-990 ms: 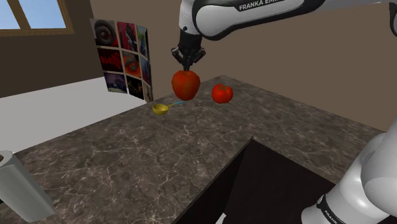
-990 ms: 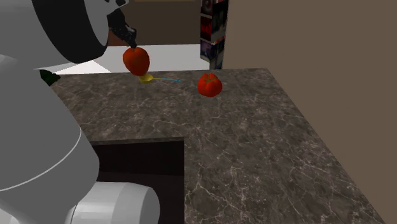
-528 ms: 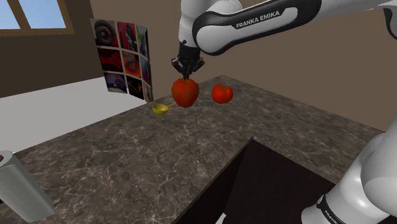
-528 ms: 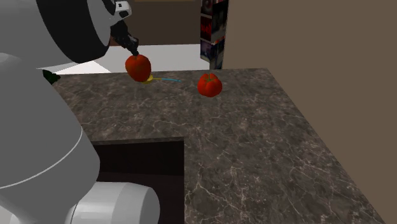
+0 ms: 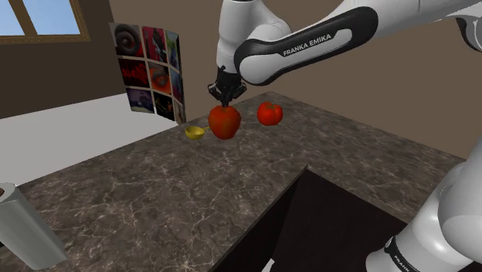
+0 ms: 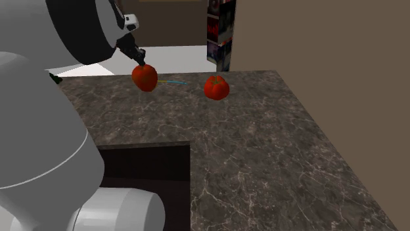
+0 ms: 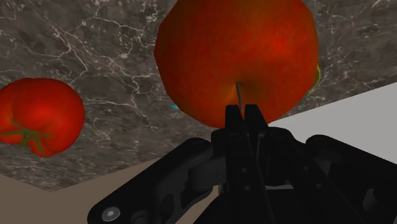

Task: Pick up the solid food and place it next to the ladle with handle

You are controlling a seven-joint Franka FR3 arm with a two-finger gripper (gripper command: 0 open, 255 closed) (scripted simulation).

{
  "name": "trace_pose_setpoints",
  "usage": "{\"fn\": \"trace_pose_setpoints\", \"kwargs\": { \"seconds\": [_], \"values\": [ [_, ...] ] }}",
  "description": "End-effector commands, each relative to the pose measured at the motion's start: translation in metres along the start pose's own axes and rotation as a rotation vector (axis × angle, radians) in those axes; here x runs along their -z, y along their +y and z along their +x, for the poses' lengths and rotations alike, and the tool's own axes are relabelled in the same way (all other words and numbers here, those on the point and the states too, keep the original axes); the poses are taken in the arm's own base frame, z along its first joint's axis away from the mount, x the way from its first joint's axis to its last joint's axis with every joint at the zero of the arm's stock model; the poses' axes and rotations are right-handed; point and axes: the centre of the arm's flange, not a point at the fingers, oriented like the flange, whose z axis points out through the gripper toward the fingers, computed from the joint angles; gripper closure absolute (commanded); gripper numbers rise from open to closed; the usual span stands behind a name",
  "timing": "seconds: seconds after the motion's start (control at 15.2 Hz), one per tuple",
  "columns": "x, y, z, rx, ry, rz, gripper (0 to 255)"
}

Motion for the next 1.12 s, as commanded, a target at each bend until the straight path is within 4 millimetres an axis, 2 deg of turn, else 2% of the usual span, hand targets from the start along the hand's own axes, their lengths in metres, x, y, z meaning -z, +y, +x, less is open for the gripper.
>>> {"fn": "trace_pose_setpoints", "kwargs": {
  "seconds": [0.0, 0.66, 1.06],
  "values": [
    [-0.009, 0.001, -0.005, 0.0, 0.001, 0.001, 255],
    [-0.061, -0.001, -0.028, 0.0, 0.001, 0.001, 255],
    [-0.061, -0.001, -0.028, 0.0, 0.001, 0.001, 255]
  ]
}}
